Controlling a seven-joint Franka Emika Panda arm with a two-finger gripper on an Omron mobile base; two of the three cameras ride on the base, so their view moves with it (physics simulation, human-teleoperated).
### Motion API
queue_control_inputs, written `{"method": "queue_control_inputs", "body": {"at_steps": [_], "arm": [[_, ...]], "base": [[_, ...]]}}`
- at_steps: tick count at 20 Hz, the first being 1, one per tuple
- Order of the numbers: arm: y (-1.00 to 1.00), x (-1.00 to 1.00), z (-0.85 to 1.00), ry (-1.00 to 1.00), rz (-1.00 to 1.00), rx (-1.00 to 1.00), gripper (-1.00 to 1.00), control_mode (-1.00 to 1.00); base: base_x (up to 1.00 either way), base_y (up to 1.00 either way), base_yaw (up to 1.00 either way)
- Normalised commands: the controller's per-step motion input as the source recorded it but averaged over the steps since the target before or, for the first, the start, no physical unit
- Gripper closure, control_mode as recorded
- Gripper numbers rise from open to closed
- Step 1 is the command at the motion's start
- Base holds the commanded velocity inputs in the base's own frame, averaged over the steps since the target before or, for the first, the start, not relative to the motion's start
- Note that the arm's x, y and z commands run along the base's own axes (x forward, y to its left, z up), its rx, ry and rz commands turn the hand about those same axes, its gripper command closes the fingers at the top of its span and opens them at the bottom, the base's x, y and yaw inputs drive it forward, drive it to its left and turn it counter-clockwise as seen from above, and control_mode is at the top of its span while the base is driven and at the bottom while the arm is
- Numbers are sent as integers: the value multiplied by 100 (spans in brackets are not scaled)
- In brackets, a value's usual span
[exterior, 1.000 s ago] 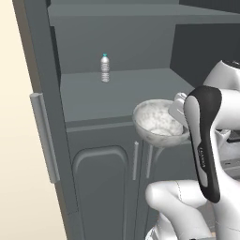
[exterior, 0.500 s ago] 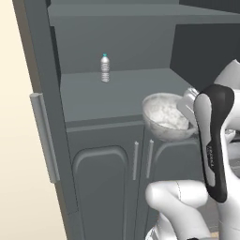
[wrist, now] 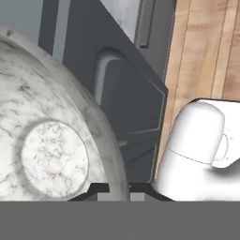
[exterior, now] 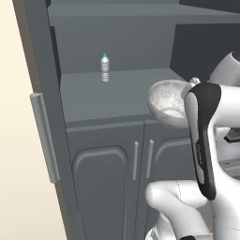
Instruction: Pick the mug and place it in the sink. Pick the bowl and place it in the open cabinet and then close the cabinet.
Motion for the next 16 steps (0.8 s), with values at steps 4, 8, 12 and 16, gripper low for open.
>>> {"method": "queue_control_inputs", "body": {"at_steps": [4,8,12,16], "arm": [[7,45,24,0,-8,-4,100,-100],[1,46,17,0,0,0,100,-100],[3,46,2,0,0,0,100,-100],[20,35,-2,0,0,0,100,-100]], "base": [[0,0,0],[0,0,0],[0,0,0],[0,0,0]]}}
